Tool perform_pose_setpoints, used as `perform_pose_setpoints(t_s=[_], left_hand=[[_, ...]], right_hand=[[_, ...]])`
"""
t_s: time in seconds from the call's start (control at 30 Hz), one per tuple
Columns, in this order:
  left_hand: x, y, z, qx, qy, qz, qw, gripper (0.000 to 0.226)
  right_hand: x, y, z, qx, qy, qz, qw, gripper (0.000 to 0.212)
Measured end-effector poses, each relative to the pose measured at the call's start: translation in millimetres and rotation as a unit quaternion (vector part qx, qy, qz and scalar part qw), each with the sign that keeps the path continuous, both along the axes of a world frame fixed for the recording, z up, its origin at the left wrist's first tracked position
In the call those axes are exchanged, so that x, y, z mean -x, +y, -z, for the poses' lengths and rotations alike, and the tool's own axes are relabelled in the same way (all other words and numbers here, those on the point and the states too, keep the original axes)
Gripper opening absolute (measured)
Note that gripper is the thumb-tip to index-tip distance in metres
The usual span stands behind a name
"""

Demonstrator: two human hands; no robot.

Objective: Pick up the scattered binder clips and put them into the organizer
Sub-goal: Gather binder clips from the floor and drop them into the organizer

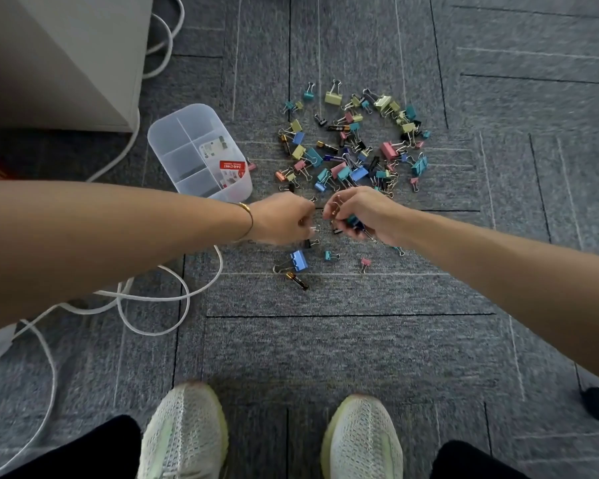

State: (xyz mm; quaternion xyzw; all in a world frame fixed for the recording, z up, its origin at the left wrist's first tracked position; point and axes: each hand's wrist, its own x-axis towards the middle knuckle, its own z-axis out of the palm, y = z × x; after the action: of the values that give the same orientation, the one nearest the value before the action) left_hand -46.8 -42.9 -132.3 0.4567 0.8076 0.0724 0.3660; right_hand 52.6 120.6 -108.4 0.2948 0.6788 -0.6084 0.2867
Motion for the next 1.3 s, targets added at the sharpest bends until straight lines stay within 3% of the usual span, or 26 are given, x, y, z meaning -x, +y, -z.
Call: perform_pose_setpoints(t_s=[0.1, 0.2, 0.27, 0.43, 0.53, 0.6, 0.67, 0.73, 0.83, 0.93, 1.07, 1.2, 1.3], left_hand=[[11.5, -7.5, -10.7, 0.010, -0.147, -0.131, 0.980, 0.009], [23.5, -25.5, -22.1, 0.017, -0.259, -0.216, 0.941, 0.024], [26.6, -38.7, -22.8, 0.037, -0.304, -0.236, 0.922, 0.034], [17.3, -59.3, -18.5, 0.070, -0.318, -0.271, 0.906, 0.004], [8.0, -62.0, -13.3, 0.072, -0.258, -0.235, 0.934, 0.020], [-0.3, -59.9, -11.1, 0.064, -0.170, -0.190, 0.965, 0.020], [-10.8, -55.5, -10.2, 0.033, -0.084, -0.140, 0.986, 0.019], [-21.8, -49.8, -11.1, 0.006, -0.015, -0.082, 0.996, 0.026], [-32.8, -37.8, -8.6, -0.013, 0.053, 0.006, 0.998, 0.046], [-36.6, -26.8, -4.3, 0.006, 0.094, 0.069, 0.993, 0.053], [-37.9, -16.9, -2.7, 0.020, 0.159, 0.141, 0.977, 0.045], [-37.4, -13.7, 1.8, 0.007, 0.186, 0.180, 0.966, 0.036], [-33.2, -15.3, 0.6, 0.002, 0.159, 0.190, 0.969, 0.031]], right_hand=[[3.9, -16.3, 1.9, -0.140, 0.036, -0.108, 0.984, 0.025], [4.9, -31.3, 10.3, -0.361, 0.110, -0.284, 0.881, 0.019], [4.2, -38.9, 15.9, -0.427, 0.169, -0.361, 0.812, 0.016], [5.5, -41.4, 29.4, -0.494, 0.233, -0.543, 0.638, 0.050], [2.0, -36.1, 33.1, -0.489, 0.261, -0.585, 0.592, 0.051], [-2.6, -32.7, 36.2, -0.484, 0.259, -0.575, 0.607, 0.046], [-7.9, -29.9, 38.6, -0.473, 0.238, -0.537, 0.657, 0.038], [-10.6, -28.0, 36.5, -0.439, 0.220, -0.455, 0.742, 0.029], [-9.5, -23.0, 29.3, -0.306, 0.154, -0.252, 0.905, 0.021], [-9.8, -11.9, 21.1, -0.135, 0.077, -0.099, 0.983, 0.023], [-16.4, 2.6, 7.3, 0.077, -0.019, 0.071, 0.994, 0.027], [-20.8, 10.8, -2.1, 0.219, -0.036, 0.015, 0.975, 0.031], [-18.1, 8.3, -5.7, 0.198, -0.042, 0.004, 0.979, 0.039]])
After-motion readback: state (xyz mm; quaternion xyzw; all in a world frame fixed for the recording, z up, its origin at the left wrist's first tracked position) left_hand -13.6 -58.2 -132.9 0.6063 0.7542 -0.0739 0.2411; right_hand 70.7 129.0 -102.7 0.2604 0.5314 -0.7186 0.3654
